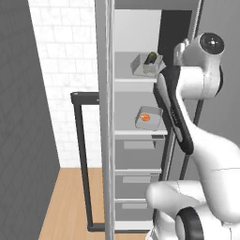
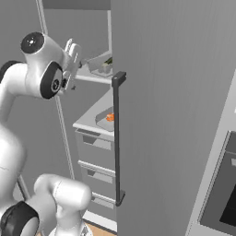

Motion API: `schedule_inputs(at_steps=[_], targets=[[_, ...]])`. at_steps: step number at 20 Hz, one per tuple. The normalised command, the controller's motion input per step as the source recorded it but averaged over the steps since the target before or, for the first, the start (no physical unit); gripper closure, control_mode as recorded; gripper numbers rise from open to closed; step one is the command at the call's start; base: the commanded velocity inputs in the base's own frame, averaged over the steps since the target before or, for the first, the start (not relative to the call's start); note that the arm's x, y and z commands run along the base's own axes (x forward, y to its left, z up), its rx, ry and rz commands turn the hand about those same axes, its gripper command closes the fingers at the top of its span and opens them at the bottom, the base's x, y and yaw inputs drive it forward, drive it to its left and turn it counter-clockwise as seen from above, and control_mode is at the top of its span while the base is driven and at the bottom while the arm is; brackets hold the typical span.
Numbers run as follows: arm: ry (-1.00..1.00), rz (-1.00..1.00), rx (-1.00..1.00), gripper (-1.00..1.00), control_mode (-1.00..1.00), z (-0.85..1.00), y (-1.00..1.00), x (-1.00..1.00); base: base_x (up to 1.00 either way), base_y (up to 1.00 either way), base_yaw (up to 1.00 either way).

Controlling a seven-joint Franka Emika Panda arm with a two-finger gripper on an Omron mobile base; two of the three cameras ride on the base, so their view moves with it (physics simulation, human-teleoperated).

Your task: Take the meat container that has the shrimp and place it on the second highest rack of the freezer. Then take the vegetable container that has the mushroom and cucumber and place it on the highest rack of the freezer.

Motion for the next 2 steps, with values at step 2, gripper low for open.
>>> schedule_inputs(at_steps=[2], targets=[[0.06, 0.09, -0.10, -1.00, -1.00, -0.32, 0.00, -0.92, 0.00, 0.00, 0.00]])
